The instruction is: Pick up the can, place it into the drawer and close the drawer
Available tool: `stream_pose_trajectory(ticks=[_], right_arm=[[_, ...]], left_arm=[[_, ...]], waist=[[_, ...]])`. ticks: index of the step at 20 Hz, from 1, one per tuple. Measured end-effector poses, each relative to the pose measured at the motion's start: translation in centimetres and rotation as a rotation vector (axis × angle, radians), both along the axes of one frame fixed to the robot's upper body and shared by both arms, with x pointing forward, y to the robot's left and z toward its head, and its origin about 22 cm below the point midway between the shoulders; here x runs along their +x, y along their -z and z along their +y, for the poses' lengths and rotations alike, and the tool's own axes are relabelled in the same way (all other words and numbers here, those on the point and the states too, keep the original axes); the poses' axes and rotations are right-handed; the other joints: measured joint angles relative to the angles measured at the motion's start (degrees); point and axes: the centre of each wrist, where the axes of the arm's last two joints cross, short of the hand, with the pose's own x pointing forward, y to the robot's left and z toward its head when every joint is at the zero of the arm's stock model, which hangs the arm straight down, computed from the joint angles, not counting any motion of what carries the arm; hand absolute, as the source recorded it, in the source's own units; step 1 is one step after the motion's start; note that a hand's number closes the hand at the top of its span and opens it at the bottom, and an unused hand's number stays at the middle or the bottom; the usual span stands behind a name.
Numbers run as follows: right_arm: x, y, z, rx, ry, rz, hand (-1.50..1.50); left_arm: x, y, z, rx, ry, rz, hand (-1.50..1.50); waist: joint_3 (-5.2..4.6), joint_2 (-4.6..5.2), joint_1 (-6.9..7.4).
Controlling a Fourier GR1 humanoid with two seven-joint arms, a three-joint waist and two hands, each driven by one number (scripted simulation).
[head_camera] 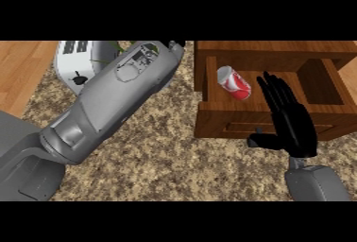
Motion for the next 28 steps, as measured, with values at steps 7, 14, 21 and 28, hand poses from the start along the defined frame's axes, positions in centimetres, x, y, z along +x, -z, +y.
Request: stream_pose_trajectory(ticks=[7,14,21,28], right_arm=[[3.5,1.6,-0.5,-0.062,0.04,-0.056,-1.5],[6.7,2.5,-1.1,-0.131,0.091,-0.104,-1.5],[9.8,2.8,-1.1,-0.131,0.142,-0.164,-1.5],[13.0,1.7,-0.5,-0.125,0.205,-0.169,-1.5]], left_arm=[[-0.7,-0.8,2.9,0.002,0.004,-0.002,-1.5],[-1.3,-1.5,5.5,0.011,0.006,0.02,-1.5],[-2.1,-1.1,7.8,0.01,0.002,0.04,-1.5],[-3.4,-0.1,9.4,0.025,0.004,0.054,-1.5]], waist=[[-0.83,-0.75,0.96],[-1.16,-0.8,2.05],[-0.81,-0.21,2.34],[-0.25,0.54,2.77]])
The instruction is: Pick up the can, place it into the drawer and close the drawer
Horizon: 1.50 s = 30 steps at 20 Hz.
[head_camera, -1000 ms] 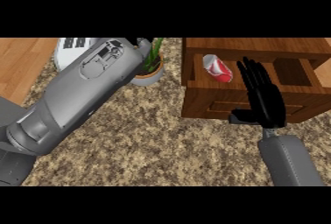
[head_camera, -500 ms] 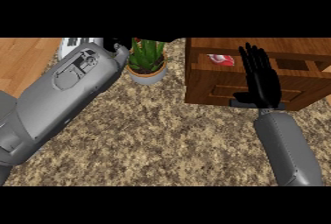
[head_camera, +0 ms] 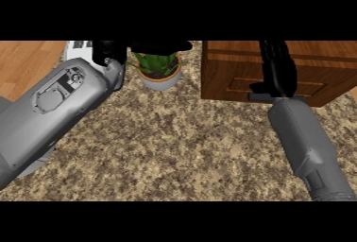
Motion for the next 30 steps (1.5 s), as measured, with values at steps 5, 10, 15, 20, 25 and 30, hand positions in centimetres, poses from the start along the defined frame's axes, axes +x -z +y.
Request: stream_pose_trajectory(ticks=[5,10,15,20,25,30], right_arm=[[1.2,-0.3,1.3,0.018,0.012,-0.011,-1.5],[2.2,-1.4,1.3,0.016,0.027,-0.02,-1.5],[3.3,-3.0,1.2,-0.002,0.025,0.013,-1.5],[3.7,-3.5,1.2,0.001,0.006,0.033,-1.5],[3.9,-3.9,1.5,0.077,-0.058,0.023,-1.5],[4.1,-4.5,2.0,0.224,-0.121,0.009,-1.5]], left_arm=[[-1.0,1.3,1.2,-0.001,0.002,0.007,-1.5],[-1.9,2.0,2.1,0.003,0.014,0.006,-1.5],[-2.8,2.9,2.4,0.008,0.026,0.004,-1.5],[-3.4,3.7,3.2,0.008,0.03,0.001,-1.5],[-3.6,4.1,3.8,0.002,0.024,0.0,-1.5],[-4.1,4.7,4.9,0.003,0.02,0.007,-1.5]], waist=[[0.33,0.29,-0.19],[0.34,0.45,0.27],[0.46,1.08,0.64],[0.46,1.4,0.59],[0.6,1.5,-0.07],[0.73,1.45,-0.35]])
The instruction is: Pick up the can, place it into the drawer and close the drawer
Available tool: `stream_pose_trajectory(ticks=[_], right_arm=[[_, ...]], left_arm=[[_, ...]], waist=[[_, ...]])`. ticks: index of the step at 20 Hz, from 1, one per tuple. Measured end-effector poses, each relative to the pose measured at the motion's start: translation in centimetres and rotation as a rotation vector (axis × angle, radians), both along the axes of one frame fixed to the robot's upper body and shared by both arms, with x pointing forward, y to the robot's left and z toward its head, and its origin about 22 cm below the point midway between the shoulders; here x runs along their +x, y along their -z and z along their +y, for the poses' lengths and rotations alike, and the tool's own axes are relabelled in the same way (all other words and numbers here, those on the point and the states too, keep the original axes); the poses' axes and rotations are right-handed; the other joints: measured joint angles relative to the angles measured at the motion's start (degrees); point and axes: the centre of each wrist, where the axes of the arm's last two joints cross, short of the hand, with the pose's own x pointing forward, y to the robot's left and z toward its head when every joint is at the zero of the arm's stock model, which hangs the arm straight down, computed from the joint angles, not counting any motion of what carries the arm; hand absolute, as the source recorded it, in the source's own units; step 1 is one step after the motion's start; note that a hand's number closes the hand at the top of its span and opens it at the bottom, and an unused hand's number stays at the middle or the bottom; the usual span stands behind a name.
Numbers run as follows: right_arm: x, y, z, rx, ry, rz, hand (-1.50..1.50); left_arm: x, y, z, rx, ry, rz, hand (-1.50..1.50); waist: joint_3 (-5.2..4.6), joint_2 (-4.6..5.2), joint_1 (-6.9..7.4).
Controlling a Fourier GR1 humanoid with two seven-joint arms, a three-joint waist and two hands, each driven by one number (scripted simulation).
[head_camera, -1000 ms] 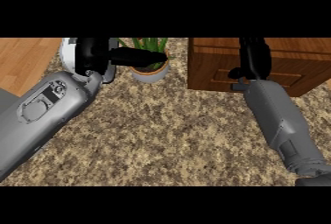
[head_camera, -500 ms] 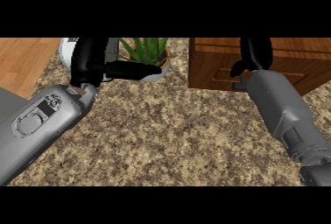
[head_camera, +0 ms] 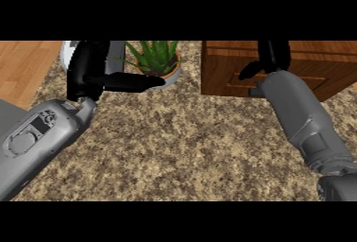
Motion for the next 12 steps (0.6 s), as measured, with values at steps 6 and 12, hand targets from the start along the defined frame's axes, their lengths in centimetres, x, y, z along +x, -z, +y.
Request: stream_pose_trajectory(ticks=[6,12], right_arm=[[0.4,-0.8,1.8,0.234,-0.084,-0.008,-1.5],[0.7,-1.7,3.1,0.473,-0.133,-0.003,-1.5]], left_arm=[[-0.4,0.9,0.4,-0.003,-0.017,0.006,-1.5],[-0.9,1.9,1.4,-0.004,-0.036,0.004,-1.5]], waist=[[0.09,-0.03,-0.68],[0.04,-0.27,-1.26]])
